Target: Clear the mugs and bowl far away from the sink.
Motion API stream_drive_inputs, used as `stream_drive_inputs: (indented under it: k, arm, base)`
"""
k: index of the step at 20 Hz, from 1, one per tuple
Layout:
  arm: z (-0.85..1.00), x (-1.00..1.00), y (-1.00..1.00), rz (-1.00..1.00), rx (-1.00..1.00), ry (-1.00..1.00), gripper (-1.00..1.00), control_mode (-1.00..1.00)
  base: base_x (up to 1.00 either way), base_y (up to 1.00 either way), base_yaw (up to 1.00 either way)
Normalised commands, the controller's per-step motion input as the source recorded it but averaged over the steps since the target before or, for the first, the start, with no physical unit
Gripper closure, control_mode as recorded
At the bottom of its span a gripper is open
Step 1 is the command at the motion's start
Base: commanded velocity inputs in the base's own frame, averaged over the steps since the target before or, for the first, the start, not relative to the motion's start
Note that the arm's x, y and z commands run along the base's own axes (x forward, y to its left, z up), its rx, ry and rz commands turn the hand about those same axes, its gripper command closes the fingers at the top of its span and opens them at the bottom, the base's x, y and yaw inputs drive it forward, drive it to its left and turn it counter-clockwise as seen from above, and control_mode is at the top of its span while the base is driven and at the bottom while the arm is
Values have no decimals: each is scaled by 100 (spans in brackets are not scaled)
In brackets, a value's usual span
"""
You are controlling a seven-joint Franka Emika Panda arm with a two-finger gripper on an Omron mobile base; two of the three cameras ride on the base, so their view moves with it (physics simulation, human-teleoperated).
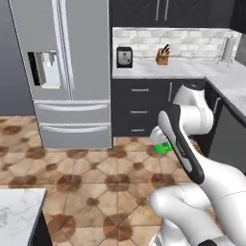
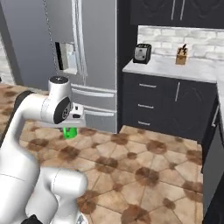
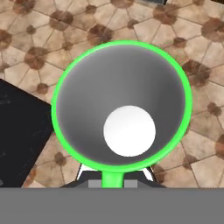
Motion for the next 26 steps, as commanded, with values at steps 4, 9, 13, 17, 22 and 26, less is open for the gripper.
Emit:
stream_drive_inputs:
  k: [4,9,13,17,22,26]
  arm:
    - [0,0,0,0,0,0,100,100]
    - [0,0,0,0,0,0,100,100]
    - [0,0,0,0,0,0,100,100]
    - [0,0,0,0,0,0,100,100]
    - [0,0,0,0,0,0,100,100]
    - [0,0,0,0,0,0,100,100]
  base:
    - [-43,0,75]
    - [0,9,79]
    - [0,11,81]
    - [4,46,77]
    - [34,93,52]
    - [49,86,39]
